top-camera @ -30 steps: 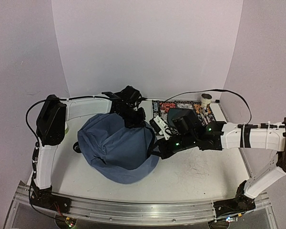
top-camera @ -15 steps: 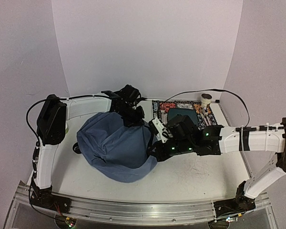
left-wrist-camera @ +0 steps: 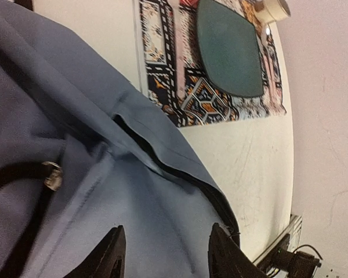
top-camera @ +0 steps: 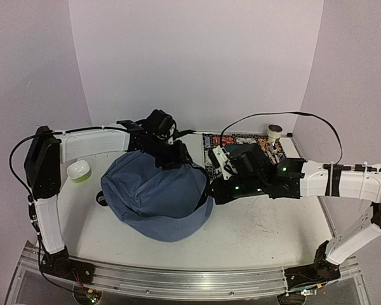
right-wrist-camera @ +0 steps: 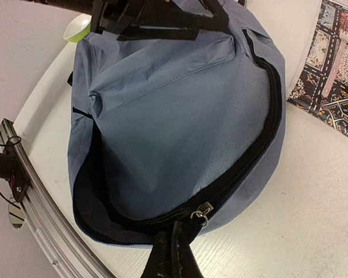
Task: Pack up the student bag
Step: Zip the student bag into the largest pocket of the bag, then hold the largest pocket of the student bag, then zip the student bag into the largest pocket of the bag.
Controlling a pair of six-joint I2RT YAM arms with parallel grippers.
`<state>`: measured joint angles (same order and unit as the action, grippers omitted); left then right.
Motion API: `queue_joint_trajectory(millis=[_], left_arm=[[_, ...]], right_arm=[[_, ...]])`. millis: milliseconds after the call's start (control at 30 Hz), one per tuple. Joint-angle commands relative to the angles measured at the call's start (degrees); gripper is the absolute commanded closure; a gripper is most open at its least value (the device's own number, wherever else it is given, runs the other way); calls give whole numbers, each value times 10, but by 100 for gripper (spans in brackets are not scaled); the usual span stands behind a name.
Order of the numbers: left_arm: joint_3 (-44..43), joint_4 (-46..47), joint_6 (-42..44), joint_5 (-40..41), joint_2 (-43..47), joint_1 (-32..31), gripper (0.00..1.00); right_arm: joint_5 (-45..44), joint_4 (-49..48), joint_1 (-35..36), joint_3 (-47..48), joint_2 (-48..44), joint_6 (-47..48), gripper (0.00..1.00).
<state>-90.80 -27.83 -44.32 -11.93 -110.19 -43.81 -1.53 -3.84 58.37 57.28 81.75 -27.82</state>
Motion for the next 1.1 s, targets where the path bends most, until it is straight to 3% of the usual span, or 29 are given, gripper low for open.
queue_joint_trajectory(millis=[0, 533, 600, 700, 800, 1067], left_arm=[[-13, 18, 16, -65, -5, -44, 46], [-81, -25, 48, -141, -109, -73, 38], [-85, -30, 54, -137, -114, -75, 44], [-92, -34, 59, -130, -117, -76, 74], [-114, -35, 64, -119, -119, -75, 97], [-203, -38, 36, -52, -133, -37, 100]], right_arm=[[10, 13, 0, 22, 10, 13, 100], [32, 13, 1, 42, 33, 39, 100], [35, 13, 1, 45, 37, 42, 100], [46, 13, 1, 51, 43, 44, 100], [57, 13, 1, 55, 44, 45, 100], [107, 13, 24, 63, 42, 44, 100]])
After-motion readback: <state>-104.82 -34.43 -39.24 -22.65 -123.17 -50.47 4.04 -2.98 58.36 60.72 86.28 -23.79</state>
